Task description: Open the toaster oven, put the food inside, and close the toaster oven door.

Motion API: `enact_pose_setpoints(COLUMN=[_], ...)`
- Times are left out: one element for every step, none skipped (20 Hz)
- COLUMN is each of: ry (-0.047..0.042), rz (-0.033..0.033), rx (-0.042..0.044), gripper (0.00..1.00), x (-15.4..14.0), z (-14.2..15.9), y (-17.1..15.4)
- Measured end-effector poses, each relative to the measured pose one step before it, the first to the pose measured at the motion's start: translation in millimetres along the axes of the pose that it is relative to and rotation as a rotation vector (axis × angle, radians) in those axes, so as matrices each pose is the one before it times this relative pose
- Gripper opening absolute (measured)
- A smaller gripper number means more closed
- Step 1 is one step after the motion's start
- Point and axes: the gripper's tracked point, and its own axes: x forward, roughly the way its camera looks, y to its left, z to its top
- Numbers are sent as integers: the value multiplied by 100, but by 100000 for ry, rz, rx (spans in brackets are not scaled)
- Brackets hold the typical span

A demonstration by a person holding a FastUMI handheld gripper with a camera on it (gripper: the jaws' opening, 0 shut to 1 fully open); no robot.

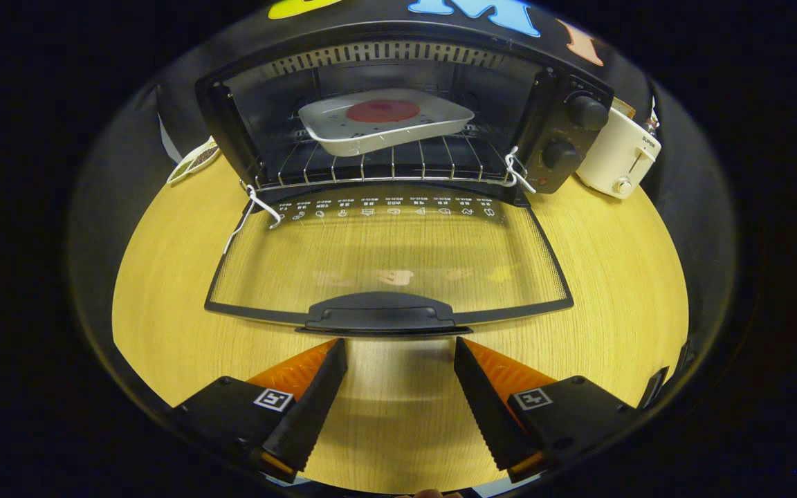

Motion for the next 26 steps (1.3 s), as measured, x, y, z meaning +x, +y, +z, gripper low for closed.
enact_pose_setpoints(ry=[-432,254,-446,-54,-73,-410,-1104,-1448,-1830,-1449,-919,-1255,-1879,-2574,-3478,-3959,-4579,-3909,-1995,-2189,-4010,-4703,-5003,-5157,-4851,-4205], rz=[204,131,52,108,16,33,83,273,514,659,519,198,-40,-96,-133,-170,-210,-192,-517,-353,-201,-351,-1376,-1304,-641,-300], rx=[338,-732,-447,470,573,-488,-1473,-1378,-374,402,356,-560,-1045,-967,-768,-541,-1015,-1060,-682,-126,597,608,402,592,1027,1164], gripper=[99,99,99,99,99,99,99,99,99,99,99,99,99,99,99,99,99,99,99,99,99,99,99,100,100,100], x=[-74,155,-225,-171,-430,-442,-590,-525,-721,-655,-615,-577,-660,-541,-649,-528,-415,-435,-432,-365,-447,-756,-947,-928,-583,-1235], z=[114,-100,134,32,142,111,180,135,388,249,365,463,560,584,889,970,1395,1195,1131,1475,1722,1058,1554,1688,1693,1233], y=[-64,-14,-35,11,30,-16,-34,-42,-40,33,49,-37,20,-36,10,15,-59,-41,-54,-146,37,-264,-443,-469,-471,-276])
